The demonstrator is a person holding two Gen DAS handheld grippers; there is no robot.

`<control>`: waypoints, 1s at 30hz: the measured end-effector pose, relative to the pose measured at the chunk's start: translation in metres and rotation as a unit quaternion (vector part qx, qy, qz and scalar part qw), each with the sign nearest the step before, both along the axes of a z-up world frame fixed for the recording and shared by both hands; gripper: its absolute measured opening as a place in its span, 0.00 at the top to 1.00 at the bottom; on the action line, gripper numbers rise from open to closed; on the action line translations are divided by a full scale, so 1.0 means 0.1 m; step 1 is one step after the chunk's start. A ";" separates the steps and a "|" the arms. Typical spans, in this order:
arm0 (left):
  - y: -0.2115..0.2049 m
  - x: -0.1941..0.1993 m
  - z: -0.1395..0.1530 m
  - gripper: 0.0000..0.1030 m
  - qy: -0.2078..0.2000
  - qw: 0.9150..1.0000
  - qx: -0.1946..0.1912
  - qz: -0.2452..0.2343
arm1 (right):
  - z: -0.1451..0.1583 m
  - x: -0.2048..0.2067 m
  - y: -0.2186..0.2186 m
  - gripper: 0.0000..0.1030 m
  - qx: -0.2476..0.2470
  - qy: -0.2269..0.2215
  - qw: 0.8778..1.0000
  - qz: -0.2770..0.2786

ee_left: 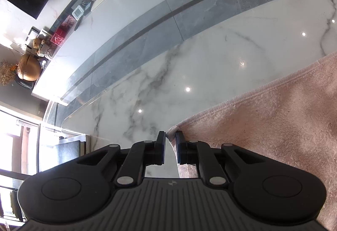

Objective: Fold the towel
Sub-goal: 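Pull the held towel edges apart with both tools to straighten the towel, then open both tools to release the straightened towel on the table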

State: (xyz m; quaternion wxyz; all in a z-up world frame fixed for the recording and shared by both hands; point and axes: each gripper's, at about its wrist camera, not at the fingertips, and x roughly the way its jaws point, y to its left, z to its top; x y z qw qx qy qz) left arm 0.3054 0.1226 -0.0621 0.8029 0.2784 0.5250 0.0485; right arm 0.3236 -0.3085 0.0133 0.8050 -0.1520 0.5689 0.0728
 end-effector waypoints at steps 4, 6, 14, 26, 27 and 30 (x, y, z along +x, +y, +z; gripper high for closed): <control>-0.02 0.00 -0.03 0.90 -0.003 1.000 0.014 -0.006 | -0.08 0.01 -0.01 0.91 0.001 0.001 1.000 -0.006; -0.02 -0.01 -0.03 0.87 -0.002 1.000 0.020 -0.011 | -0.10 0.01 -0.02 0.86 0.003 0.003 1.000 -0.011; 0.17 -0.14 0.15 0.58 -0.017 1.000 0.005 0.024 | 0.07 -0.10 -0.24 0.55 0.017 -0.016 0.997 -0.070; 0.04 -1.02 0.79 0.58 -0.059 0.993 -0.091 0.043 | 0.61 -0.97 -0.19 0.46 0.056 -0.033 0.992 -0.107; 0.03 -1.10 0.82 0.58 -0.062 0.993 -0.095 0.044 | 0.64 -1.06 -0.15 0.45 0.063 -0.033 0.992 -0.107; -0.04 -1.35 0.89 0.58 -0.069 0.990 -0.111 0.053 | 0.70 -1.37 -0.05 0.33 0.093 -0.030 0.990 -0.106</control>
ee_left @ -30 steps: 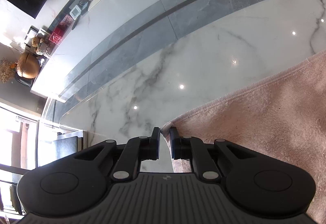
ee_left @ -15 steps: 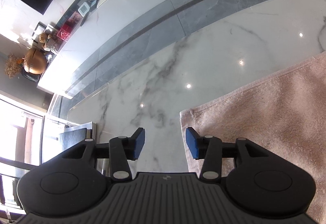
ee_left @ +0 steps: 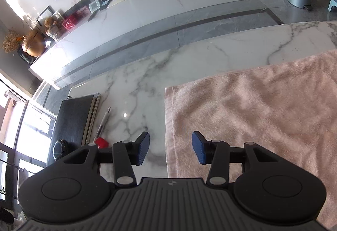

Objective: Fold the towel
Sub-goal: 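Open both tools to release the straightened towel on the table, then move the open right tool to the towel corner by the hem tag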

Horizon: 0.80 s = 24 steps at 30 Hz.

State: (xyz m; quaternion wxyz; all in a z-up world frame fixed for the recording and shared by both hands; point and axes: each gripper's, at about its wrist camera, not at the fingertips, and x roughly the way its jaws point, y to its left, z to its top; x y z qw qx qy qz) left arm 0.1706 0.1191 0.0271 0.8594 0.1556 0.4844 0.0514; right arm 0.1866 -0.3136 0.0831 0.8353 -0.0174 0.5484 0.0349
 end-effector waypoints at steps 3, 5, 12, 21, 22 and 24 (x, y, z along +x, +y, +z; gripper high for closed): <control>-0.07 -0.31 0.03 0.58 -0.007 1.000 -0.023 0.012 | 0.01 -0.33 0.10 0.33 0.018 -0.001 1.000 -0.006; -0.11 -0.46 0.02 0.58 -0.007 0.999 -0.028 0.017 | -0.01 -0.55 0.15 0.33 0.026 0.001 1.000 -0.016; -0.27 -0.99 -0.05 0.58 -0.004 0.998 -0.052 0.036 | -0.13 -1.29 0.27 0.33 0.033 0.014 0.994 -0.100; -0.44 -1.46 -0.21 0.58 -0.016 0.998 -0.059 0.010 | -0.30 -1.94 0.35 0.33 0.075 0.010 0.985 -0.155; -0.46 -1.49 -0.23 0.58 -0.017 0.998 -0.057 0.006 | -0.31 -1.98 0.35 0.33 0.074 0.009 0.985 -0.157; -0.47 -1.55 -0.29 0.58 -0.016 0.998 -0.059 0.006 | -0.32 -2.05 0.35 0.33 0.079 0.005 0.983 -0.165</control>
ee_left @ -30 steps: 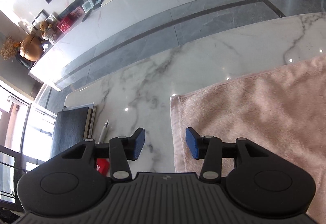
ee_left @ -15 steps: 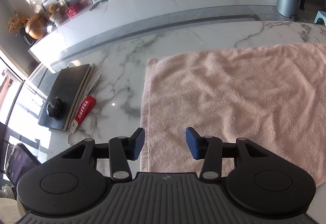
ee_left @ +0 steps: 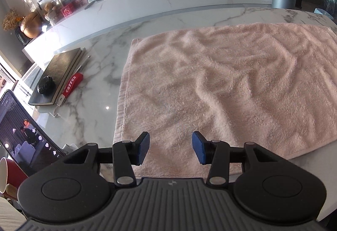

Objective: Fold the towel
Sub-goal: 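Move the open right tool to the towel corner by the hem tag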

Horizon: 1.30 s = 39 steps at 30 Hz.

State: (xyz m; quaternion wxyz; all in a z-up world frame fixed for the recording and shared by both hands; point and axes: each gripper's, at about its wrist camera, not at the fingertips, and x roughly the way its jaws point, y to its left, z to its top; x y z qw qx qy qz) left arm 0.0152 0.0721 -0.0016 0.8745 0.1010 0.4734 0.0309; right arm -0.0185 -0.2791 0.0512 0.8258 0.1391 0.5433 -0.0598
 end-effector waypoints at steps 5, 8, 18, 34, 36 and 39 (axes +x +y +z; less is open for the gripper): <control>0.01 -0.09 -0.10 0.58 0.001 1.000 -0.015 0.006 | 0.01 -0.12 -0.14 0.33 0.022 -0.009 0.999 -0.038; -0.02 -0.09 -0.15 0.58 0.004 1.000 -0.020 0.004 | 0.00 -0.12 -0.19 0.33 0.024 -0.004 0.999 -0.044; -0.13 0.01 -0.22 0.58 0.008 1.000 -0.022 -0.002 | -0.19 0.04 -0.49 0.33 0.036 0.016 0.995 -0.088; -0.23 0.19 -0.43 0.58 0.037 0.999 -0.017 -0.007 | -0.36 0.16 -0.76 0.40 0.043 0.029 0.993 -0.102; -0.22 0.20 -0.43 0.58 0.037 0.999 -0.019 -0.006 | -0.36 0.17 -0.76 0.51 0.041 0.028 0.994 -0.097; -0.21 0.20 -0.43 0.58 0.037 0.999 -0.024 -0.004 | -0.36 0.16 -0.79 0.68 0.054 0.024 0.994 -0.095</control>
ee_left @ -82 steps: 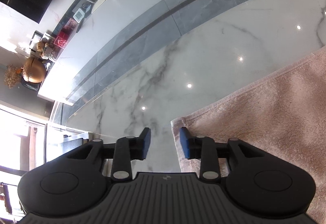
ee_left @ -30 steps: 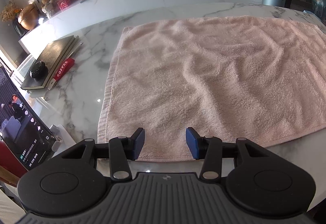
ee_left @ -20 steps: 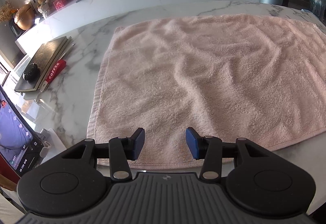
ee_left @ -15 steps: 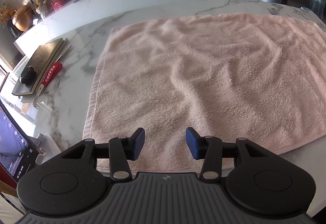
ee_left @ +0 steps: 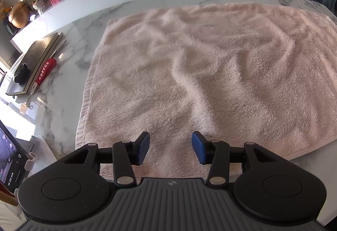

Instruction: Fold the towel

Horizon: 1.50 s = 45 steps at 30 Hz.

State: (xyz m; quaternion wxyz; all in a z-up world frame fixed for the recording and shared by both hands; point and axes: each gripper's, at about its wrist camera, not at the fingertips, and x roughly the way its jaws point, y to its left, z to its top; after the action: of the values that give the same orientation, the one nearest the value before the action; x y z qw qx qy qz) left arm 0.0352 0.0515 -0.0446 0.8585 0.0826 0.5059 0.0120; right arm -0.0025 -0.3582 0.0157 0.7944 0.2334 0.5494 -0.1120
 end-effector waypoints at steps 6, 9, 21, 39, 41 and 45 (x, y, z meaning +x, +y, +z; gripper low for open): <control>0.00 -0.01 0.01 0.58 0.001 1.000 -0.001 0.001 | 0.01 0.01 -0.02 0.75 0.012 -0.005 1.000 0.003; 0.03 -0.02 0.02 0.58 0.001 1.000 0.005 0.007 | 0.06 0.03 0.02 0.75 0.002 -0.005 1.000 0.016; 0.29 -0.08 0.10 0.58 0.015 0.999 0.023 0.038 | 0.16 0.12 0.09 1.00 -0.070 0.007 0.996 0.052; 0.16 -0.08 0.02 0.65 0.017 0.999 0.023 0.023 | 0.01 -0.05 -0.26 0.55 0.054 0.014 0.998 -0.021; 0.15 -0.07 0.03 0.65 0.018 0.999 0.024 0.022 | -0.02 -0.07 -0.29 0.55 0.068 0.014 0.997 -0.034; 0.14 -0.06 0.02 0.65 0.021 0.999 0.030 0.017 | -0.05 -0.08 -0.32 0.55 0.077 0.009 0.996 -0.049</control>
State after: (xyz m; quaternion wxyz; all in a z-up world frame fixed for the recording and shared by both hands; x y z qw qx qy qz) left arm 0.0297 0.0651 -0.0422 0.8446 0.0996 0.5246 0.0403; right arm -0.0109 -0.3899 0.0102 0.7627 0.3196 0.5514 -0.1103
